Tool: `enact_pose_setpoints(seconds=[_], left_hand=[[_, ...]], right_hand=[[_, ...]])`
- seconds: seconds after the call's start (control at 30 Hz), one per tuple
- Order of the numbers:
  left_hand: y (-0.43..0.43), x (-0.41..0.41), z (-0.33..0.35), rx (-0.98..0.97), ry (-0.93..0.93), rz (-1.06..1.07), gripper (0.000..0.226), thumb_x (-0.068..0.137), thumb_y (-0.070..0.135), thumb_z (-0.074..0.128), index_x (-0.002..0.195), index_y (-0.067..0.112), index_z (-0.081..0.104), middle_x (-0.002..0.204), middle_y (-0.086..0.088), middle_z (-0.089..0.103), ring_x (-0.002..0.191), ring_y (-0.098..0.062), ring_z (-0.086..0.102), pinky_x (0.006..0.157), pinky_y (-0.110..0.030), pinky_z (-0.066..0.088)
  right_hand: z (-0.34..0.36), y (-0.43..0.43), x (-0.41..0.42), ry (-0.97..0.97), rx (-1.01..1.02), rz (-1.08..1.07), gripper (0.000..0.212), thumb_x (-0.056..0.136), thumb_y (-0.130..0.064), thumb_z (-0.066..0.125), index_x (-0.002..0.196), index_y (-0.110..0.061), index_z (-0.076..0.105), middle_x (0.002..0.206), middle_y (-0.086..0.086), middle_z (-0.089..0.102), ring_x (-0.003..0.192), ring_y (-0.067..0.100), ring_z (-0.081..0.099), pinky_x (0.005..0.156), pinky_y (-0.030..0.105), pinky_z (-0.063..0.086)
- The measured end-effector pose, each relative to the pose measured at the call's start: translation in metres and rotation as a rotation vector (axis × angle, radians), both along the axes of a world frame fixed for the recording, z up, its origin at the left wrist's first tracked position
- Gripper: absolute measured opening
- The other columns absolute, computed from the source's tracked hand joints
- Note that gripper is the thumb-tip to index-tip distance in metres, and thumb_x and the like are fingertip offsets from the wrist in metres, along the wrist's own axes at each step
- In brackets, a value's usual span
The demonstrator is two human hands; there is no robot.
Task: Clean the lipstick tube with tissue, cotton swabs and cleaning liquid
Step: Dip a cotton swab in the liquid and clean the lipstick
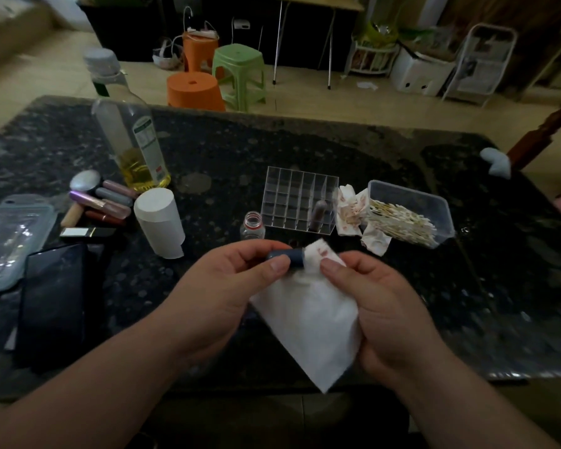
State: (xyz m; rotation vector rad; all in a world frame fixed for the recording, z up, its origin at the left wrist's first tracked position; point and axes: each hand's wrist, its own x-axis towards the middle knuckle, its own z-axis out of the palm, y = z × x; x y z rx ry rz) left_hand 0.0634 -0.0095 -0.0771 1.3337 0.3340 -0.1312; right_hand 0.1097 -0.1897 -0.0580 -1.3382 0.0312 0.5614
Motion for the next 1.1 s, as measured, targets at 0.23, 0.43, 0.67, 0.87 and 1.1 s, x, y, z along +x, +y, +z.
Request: enact_pose_setpoints(seconds=[0.23, 0.43, 0.67, 0.87, 1.1], left_hand=[[-0.002, -0.001, 0.002, -0.023, -0.019, 0.032, 0.028, 0.081, 0.028, 0.065, 0.102, 0.017, 0.078, 0.111, -0.008, 0.076, 0.11, -0.022, 0.068, 0.103, -0.042, 0.048], [-0.003, -0.001, 0.004, 0.039, -0.03, 0.039, 0.024, 0.08, 0.032, 0.067, 0.097, 0.02, 0.079, 0.105, -0.005, 0.077, 0.106, -0.019, 0.068, 0.107, -0.047, 0.044], [0.007, -0.003, 0.013, -0.032, -0.016, -0.099, 0.03, 0.086, 0.031, 0.061, 0.102, 0.01, 0.077, 0.075, -0.009, 0.066, 0.063, -0.018, 0.056, 0.06, -0.027, 0.047], [0.004, -0.008, 0.016, -0.218, -0.025, -0.121, 0.023, 0.087, 0.015, 0.06, 0.099, 0.005, 0.076, 0.075, -0.016, 0.069, 0.058, -0.018, 0.063, 0.053, -0.029, 0.055], [0.008, -0.013, 0.014, 0.612, -0.334, -0.108, 0.026, 0.088, 0.018, 0.065, 0.101, 0.04, 0.07, 0.1, 0.013, 0.074, 0.088, -0.003, 0.071, 0.076, -0.012, 0.053]], right_hand=[[-0.005, -0.007, 0.003, -0.858, -0.458, 0.151, 0.018, 0.094, -0.014, 0.064, 0.096, -0.032, 0.067, 0.086, -0.009, 0.069, 0.076, 0.011, 0.066, 0.062, 0.025, 0.054], [-0.005, -0.003, 0.003, -1.118, -0.468, 0.173, 0.029, 0.092, -0.002, 0.064, 0.115, -0.019, 0.07, 0.099, -0.022, 0.068, 0.089, 0.0, 0.067, 0.075, 0.014, 0.05], [-0.008, -0.002, 0.005, -1.202, -0.486, 0.266, 0.021, 0.092, -0.001, 0.064, 0.109, -0.01, 0.073, 0.085, 0.0, 0.07, 0.075, 0.009, 0.064, 0.065, 0.025, 0.052], [-0.003, 0.0, 0.002, -0.881, -0.381, 0.419, 0.023, 0.095, 0.003, 0.055, 0.091, -0.011, 0.072, 0.071, 0.0, 0.066, 0.06, 0.015, 0.059, 0.056, 0.031, 0.05], [0.011, 0.008, -0.004, 0.329, 0.119, 0.346, 0.028, 0.092, -0.005, 0.053, 0.107, -0.008, 0.077, 0.101, 0.019, 0.075, 0.085, 0.027, 0.068, 0.078, 0.036, 0.055]])
